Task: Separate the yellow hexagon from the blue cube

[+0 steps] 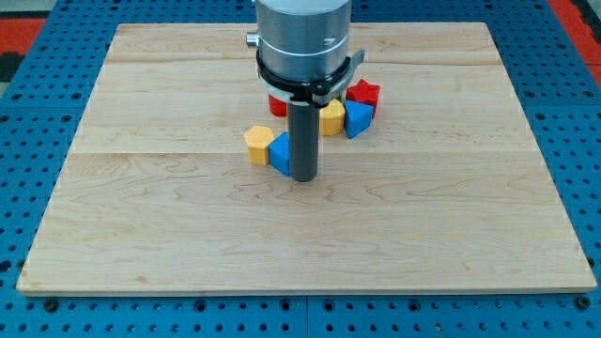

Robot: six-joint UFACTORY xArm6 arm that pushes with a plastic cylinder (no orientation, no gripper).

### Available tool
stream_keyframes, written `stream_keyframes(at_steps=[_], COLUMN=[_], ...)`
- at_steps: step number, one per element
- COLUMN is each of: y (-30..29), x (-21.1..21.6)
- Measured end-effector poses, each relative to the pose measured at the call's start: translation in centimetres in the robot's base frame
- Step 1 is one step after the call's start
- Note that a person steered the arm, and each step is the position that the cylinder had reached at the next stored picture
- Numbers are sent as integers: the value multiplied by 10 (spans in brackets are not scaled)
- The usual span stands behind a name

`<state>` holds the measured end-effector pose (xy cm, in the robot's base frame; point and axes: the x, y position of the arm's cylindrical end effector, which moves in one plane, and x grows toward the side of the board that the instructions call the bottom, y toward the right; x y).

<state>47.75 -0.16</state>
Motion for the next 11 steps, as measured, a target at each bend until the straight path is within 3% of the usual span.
stream_keyframes(at_steps=[2,6,7,9,11], y=[-72,-6,-11,-82,-39], x=[7,-23,-25,-29,-43])
